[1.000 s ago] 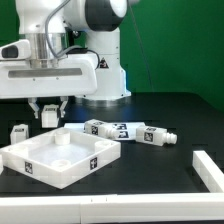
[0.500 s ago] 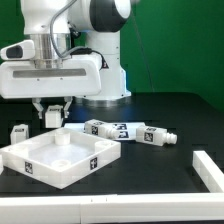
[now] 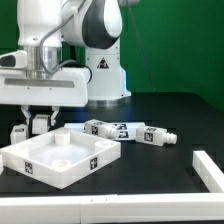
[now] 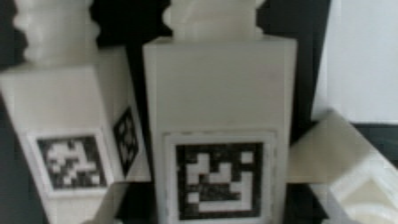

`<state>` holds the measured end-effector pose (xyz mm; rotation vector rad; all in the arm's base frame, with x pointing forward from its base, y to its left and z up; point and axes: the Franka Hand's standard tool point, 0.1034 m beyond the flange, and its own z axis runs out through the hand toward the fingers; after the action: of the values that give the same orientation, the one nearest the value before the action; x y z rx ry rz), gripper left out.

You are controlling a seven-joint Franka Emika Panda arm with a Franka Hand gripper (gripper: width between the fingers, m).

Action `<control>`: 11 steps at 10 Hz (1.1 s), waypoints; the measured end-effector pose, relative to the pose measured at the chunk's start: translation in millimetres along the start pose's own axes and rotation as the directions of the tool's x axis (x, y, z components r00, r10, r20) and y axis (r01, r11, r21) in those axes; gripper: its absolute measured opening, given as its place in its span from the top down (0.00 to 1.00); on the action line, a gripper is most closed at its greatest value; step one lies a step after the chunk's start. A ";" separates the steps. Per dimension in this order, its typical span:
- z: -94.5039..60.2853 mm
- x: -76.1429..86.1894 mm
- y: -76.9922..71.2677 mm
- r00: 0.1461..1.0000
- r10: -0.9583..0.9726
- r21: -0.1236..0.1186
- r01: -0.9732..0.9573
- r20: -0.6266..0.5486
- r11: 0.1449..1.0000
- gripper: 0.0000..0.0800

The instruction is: Assemble square table

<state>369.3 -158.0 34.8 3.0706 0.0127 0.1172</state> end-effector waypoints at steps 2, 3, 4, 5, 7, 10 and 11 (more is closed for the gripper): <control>2.8 -2.9 2.1 1.000 0.007 0.001 -0.007 0.008 1.000 0.64; 2.9 -3.1 2.2 1.000 0.007 0.001 -0.007 0.009 1.000 0.64; 3.1 -3.5 2.0 1.000 0.011 0.004 -0.011 0.012 1.000 0.64; 3.5 -3.8 1.7 1.000 0.013 0.008 -0.013 0.016 1.000 0.64; 3.4 -3.4 2.4 1.000 0.017 0.010 -0.018 0.018 1.000 0.64; 6.4 -6.8 -7.2 0.997 0.063 0.020 -0.064 0.034 0.998 0.64; 11.9 -16.5 -36.6 0.996 0.067 0.032 -0.069 0.057 0.997 0.64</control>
Offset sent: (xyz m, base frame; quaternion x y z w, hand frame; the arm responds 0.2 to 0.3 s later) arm 0.0019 0.0007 0.0010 0.0192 -0.0069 0.0329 0.9992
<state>353.5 -122.5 19.2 3.1073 -0.0933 0.0342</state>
